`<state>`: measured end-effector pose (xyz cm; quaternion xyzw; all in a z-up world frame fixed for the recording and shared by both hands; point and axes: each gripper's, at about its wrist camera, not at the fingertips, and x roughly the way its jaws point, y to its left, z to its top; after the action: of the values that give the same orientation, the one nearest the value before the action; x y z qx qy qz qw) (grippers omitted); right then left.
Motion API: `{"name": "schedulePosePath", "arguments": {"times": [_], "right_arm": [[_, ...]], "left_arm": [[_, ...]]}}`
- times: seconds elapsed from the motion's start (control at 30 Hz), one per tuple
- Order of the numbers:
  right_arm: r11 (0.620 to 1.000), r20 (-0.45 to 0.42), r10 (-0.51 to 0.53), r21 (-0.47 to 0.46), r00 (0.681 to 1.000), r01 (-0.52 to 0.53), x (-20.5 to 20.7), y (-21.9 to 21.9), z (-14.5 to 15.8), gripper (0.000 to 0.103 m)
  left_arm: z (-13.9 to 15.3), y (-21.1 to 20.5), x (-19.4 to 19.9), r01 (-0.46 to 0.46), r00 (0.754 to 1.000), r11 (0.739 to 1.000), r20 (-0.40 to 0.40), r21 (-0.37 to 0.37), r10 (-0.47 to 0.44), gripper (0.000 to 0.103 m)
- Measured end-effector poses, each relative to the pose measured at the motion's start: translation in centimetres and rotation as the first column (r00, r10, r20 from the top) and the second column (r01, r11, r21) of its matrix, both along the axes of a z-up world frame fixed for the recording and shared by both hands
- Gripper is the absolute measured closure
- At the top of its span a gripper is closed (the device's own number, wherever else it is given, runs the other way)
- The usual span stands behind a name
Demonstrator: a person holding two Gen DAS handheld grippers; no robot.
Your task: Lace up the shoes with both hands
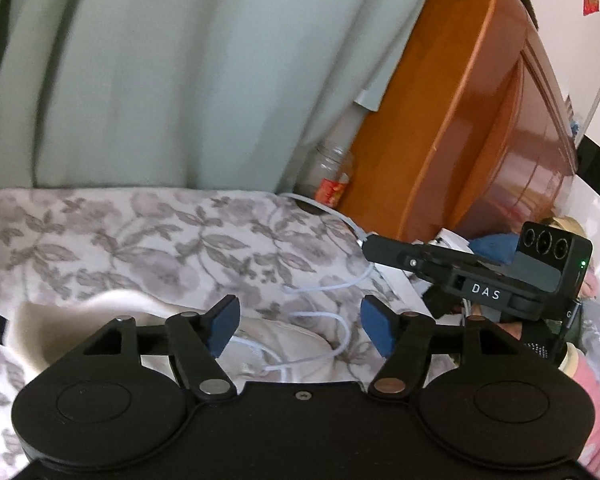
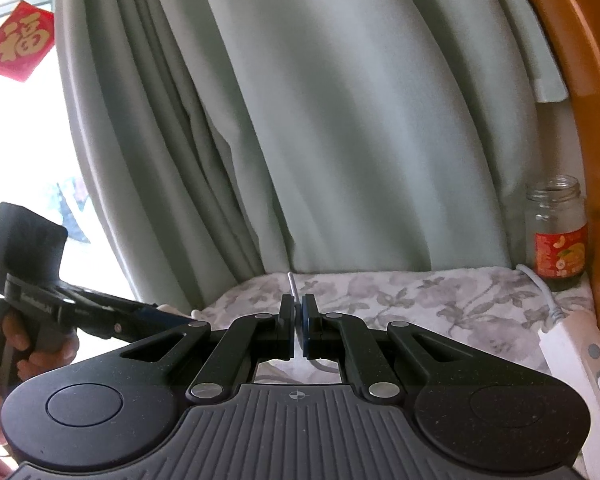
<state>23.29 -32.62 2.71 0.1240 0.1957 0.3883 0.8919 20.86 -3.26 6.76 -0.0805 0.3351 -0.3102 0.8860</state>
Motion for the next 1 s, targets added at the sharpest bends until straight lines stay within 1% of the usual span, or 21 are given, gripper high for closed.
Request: {"name": "schedulePosePath", "arguments": {"times": [0.23,0.3,0.33,0.43,0.5,0.6,0.67,0.73,0.83,0.9,1.0], "right_arm": [[0.995,-0.001,0.083,-0.052,0.997,-0.083,1.1,2.0,0.2,0.1],[0.991,-0.003,0.111,-0.073,0.994,-0.111,1.5,2.7,0.2,0.101],[0.987,-0.006,0.131,-0.089,0.991,-0.131,1.7,3.2,0.2,0.101],[0.968,-0.015,0.204,-0.149,0.979,-0.204,2.1,4.6,0.1,0.101],[0.947,-0.025,0.254,-0.194,0.967,-0.254,2.3,5.5,0.0,0.101],[0.918,-0.039,0.32,-0.235,0.946,-0.321,2.5,6.3,-0.2,0.1],[0.896,-0.047,0.363,-0.258,0.931,-0.362,2.7,6.8,-0.3,0.1],[0.867,-0.057,0.405,-0.292,0.913,-0.403,2.7,7.4,-0.5,0.1],[0.83,-0.078,0.448,-0.333,0.89,-0.447,2.6,8.4,-0.9,0.1],[0.806,-0.092,0.473,-0.355,0.876,-0.473,2.7,8.7,-1.0,0.1],[0.775,-0.112,0.502,-0.383,0.858,-0.503,2.8,8.9,-0.9,0.1]], "left_arm": [[1.0,2.8,0.5,-0.08,0.996,0.997,0.037,0.003,0.08,0.036],[1.0,3.4,1.0,-0.104,0.994,0.994,0.041,0.02,0.103,0.036],[1.0,3.6,1.2,-0.106,0.994,0.994,0.044,0.033,0.104,0.036],[1.1,3.7,1.9,-0.089,0.995,0.99,0.06,0.108,0.083,0.036],[1.2,3.5,2.5,-0.065,0.996,0.981,0.069,0.185,0.053,0.036],[1.2,3.2,3.4,0.009,0.998,0.951,0.062,0.31,-0.03,0.036],[1.3,3.0,3.9,0.067,0.994,0.92,0.054,0.386,-0.095,0.036],[1.5,2.8,4.3,0.119,0.987,0.887,0.048,0.447,-0.156,0.036],[1.4,2.2,4.9,0.184,0.972,0.839,0.031,0.512,-0.232,0.036],[1.1,1.8,5.1,0.227,0.962,0.806,0.004,0.547,-0.274,0.036],[0.2,1.4,5.4,0.267,0.952,0.774,-0.035,0.574,-0.303,0.036]]}}
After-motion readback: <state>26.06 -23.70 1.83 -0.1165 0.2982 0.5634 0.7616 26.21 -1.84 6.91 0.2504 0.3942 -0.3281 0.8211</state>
